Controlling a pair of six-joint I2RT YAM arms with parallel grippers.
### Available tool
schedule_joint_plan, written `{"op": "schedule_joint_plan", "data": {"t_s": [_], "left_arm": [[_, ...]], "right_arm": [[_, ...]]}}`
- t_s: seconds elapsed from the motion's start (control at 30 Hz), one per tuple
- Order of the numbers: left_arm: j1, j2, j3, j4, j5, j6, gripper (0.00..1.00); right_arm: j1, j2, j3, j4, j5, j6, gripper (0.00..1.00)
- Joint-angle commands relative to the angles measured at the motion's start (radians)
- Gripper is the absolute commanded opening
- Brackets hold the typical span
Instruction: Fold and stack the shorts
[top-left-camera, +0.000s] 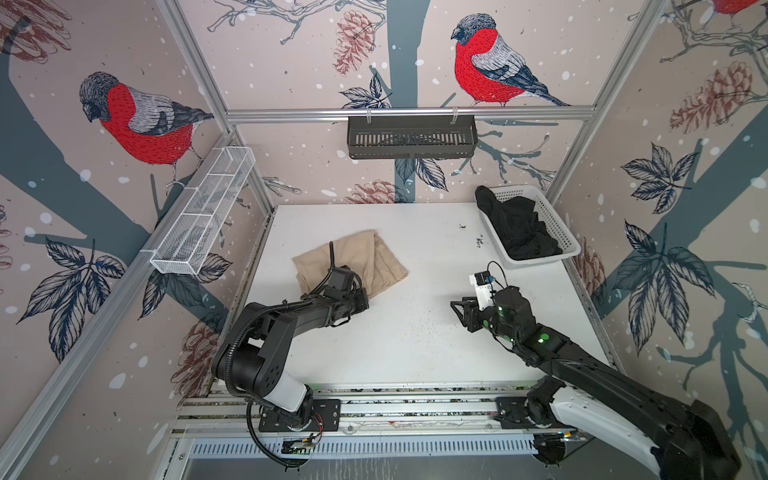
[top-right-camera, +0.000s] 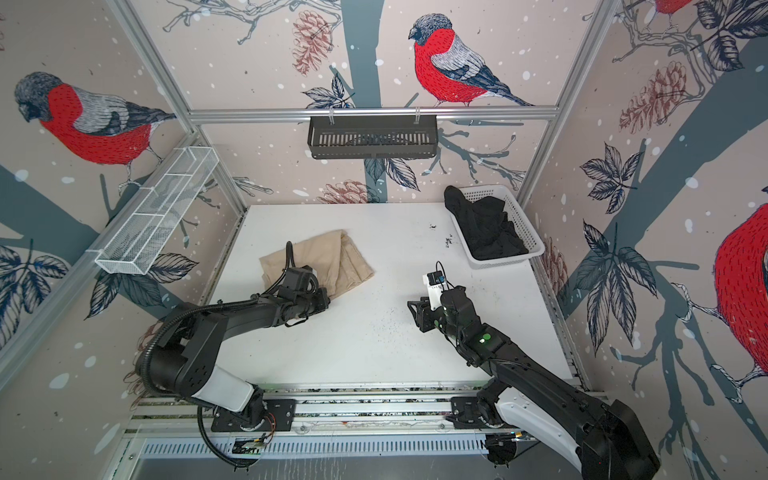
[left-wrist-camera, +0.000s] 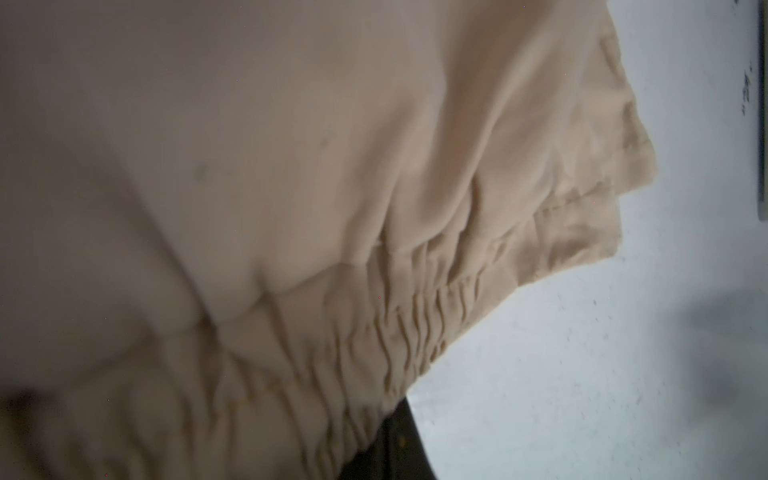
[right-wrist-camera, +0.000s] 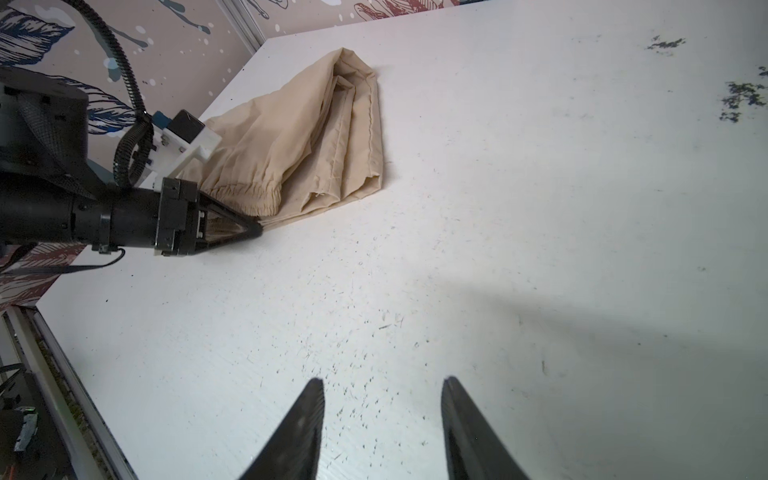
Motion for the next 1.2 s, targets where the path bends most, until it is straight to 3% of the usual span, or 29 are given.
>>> {"op": "schedule_joint_plan", "data": {"t_s": [0.0,0.17,0.27,0.43,0.6,0.9,1.17], "left_arm": [[0.058,0.029,0.033,-0.113,-0.120,0.103,0.00],[0.117,0.099,0.127,-0.171,-0.209,0.178,0.00],[0.164,0.156,0.220,-0.191,-0.185,0.223,0.00],[0.215,0.259,0.347,-0.340,-0.283,0.261,0.00],[0.278,0.301,0.356,-0.295,-0.185,0.273,0.00],[0.301,0.362,0.517,-0.295,-0.167,0.279,0.00],[0.301,0.364,0.548,-0.276,-0.191,0.261,0.00]], "right_arm": [[-0.003,0.015,0.007,0.025,-0.003,0.008,0.48],[-0.004,0.093,0.041,0.027,-0.041,0.000,0.48],[-0.004,0.131,0.060,0.037,-0.063,0.004,0.47],[0.005,0.129,0.072,0.047,-0.082,0.031,0.47],[0.004,0.120,0.089,0.020,-0.058,0.014,0.47],[-0.012,0.123,0.116,0.006,-0.029,0.002,0.48],[-0.025,0.106,0.135,-0.009,-0.003,-0.009,0.50]]}}
